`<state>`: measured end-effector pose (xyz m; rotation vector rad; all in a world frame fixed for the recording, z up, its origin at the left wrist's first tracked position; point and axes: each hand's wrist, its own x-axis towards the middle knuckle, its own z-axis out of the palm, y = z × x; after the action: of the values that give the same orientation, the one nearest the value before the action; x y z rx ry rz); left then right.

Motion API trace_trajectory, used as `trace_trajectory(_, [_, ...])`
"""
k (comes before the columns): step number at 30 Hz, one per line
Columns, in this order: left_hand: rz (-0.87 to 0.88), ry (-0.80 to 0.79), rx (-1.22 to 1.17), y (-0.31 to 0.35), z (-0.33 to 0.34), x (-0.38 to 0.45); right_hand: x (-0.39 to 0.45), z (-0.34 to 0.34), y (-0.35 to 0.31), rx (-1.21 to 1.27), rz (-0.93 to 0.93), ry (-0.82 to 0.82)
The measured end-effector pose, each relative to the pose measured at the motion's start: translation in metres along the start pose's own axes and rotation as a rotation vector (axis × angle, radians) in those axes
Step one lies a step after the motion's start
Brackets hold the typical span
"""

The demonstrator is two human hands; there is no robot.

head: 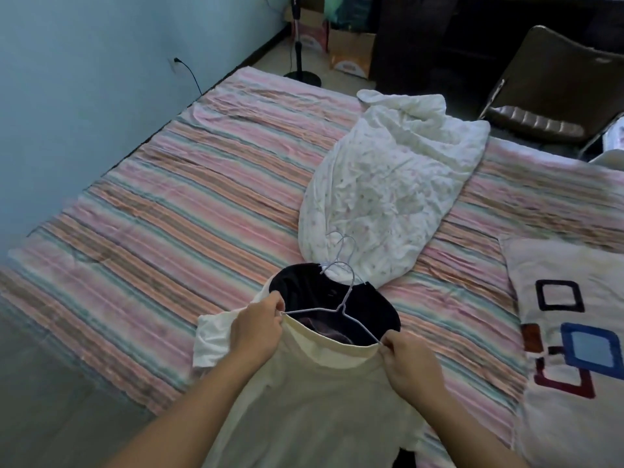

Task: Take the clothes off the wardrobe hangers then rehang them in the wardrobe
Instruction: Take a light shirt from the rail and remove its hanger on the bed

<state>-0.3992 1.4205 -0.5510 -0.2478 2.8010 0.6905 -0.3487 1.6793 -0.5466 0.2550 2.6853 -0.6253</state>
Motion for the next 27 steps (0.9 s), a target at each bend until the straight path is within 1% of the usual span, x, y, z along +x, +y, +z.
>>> trace_trajectory(5, [-0.017,-0.033,-0.068,-0.003,0.057,0.085,0.085,0.037,0.021,0.001,0.08,0.039])
trace_trajectory(8, [0.033,-0.036,-0.086,-0.01,0.093,0.124,0.124,0.063,0.034,0.046,0.163,0.029])
trace_trajectory(10, [0.076,-0.054,-0.079,-0.016,0.117,0.141,0.147,0.082,0.044,0.099,0.187,0.027])
trace_trajectory(16, [0.111,-0.322,-0.19,-0.04,0.187,0.166,0.198,0.143,0.078,0.201,0.338,0.059])
trace_trajectory(20, [0.069,-0.582,-0.008,-0.056,0.215,0.169,0.211,0.171,0.09,0.239,0.335,-0.005])
trace_trajectory(21, [0.069,-0.607,0.037,-0.058,0.217,0.17,0.211,0.177,0.093,0.264,0.329,-0.023])
trace_trajectory(24, [0.113,-0.612,0.133,-0.057,0.216,0.17,0.205,0.181,0.097,0.286,0.312,-0.112])
trace_trajectory(27, [0.114,-0.597,0.143,-0.052,0.21,0.166,0.193,0.174,0.097,0.32,0.311,-0.185])
